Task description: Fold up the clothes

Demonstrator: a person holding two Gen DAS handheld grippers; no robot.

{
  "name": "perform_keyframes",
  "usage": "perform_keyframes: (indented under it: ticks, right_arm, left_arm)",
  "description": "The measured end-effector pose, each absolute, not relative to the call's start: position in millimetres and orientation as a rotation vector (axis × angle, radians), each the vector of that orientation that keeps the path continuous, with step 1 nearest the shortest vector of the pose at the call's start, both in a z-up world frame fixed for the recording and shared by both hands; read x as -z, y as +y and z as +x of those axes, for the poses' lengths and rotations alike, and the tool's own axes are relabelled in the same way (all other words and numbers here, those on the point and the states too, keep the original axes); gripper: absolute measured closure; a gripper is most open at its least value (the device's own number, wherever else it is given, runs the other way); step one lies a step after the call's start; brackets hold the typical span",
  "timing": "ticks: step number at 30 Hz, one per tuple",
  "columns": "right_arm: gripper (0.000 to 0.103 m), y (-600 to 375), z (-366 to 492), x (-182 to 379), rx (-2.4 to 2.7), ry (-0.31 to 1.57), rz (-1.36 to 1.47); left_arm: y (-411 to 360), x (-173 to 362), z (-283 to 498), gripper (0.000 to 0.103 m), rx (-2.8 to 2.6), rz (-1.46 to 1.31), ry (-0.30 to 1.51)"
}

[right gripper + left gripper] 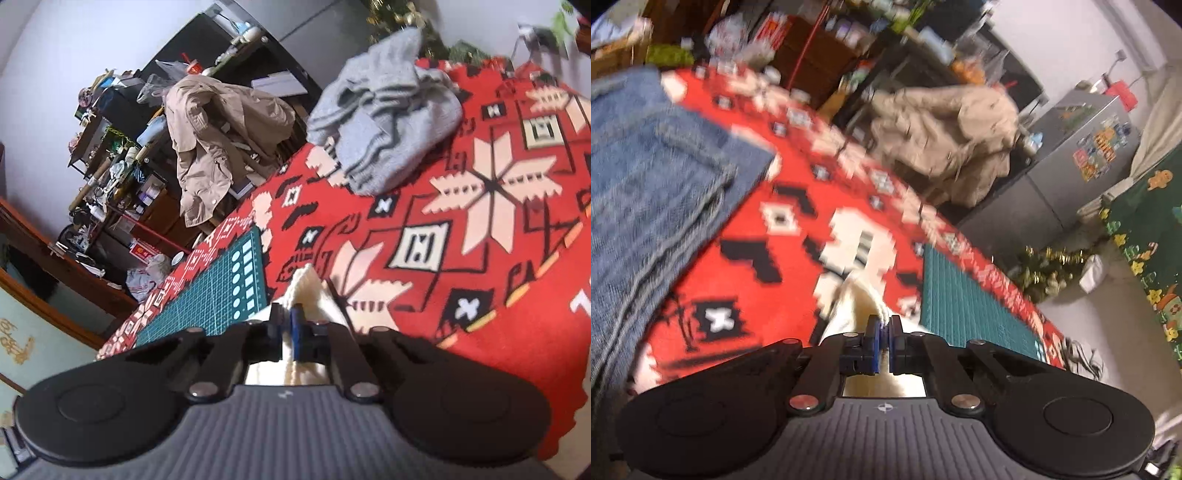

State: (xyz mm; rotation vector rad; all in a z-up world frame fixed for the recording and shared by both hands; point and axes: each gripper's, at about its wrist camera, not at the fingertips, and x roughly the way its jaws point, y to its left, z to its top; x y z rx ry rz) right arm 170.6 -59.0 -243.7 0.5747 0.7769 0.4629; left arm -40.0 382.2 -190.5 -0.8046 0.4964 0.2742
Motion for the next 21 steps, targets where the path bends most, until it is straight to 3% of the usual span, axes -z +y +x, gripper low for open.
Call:
perform_keyframes:
  ticks: [4, 10, 13, 16, 19, 21]
  right_arm:
    - [0.1, -58.8, 170.7, 239.2, -0.441, 0.727, 0.593]
    - [0.1, -58.4, 181.1, 252.2, -0.417, 0.777, 0.595]
    - [0.096, -58.8, 179.9, 249.3, -0.413, 0.774, 0.583]
    - [0.085, -62.5, 170.6, 239.9, -0.406, 0.756, 0.547]
    - [0.085, -68.5, 157.1, 228.2, -0.397, 0.733, 0.507]
    - [0.085, -72.5, 148.0, 220.4, -0.391, 0.718, 0.48]
  left_arm:
    - [379.3, 183.1, -38.4, 0.099, -0.284, -0.751, 0.454]
    - [382.4, 196.8, -31.9, 0.098, -0.312, -0.755, 0.561]
    - [384.3, 193.4, -33.9, 0.092, -0.323, -0.751, 0.558]
    - [382.1, 189.2, -37.5, 0.082, -0.329, -0.738, 0.567]
    - [374.7, 177.8, -47.9, 0.074, -0.344, -0.707, 0.573]
    - [365.9, 166.3, -58.5, 0.073, -0.341, -0.665, 0.565]
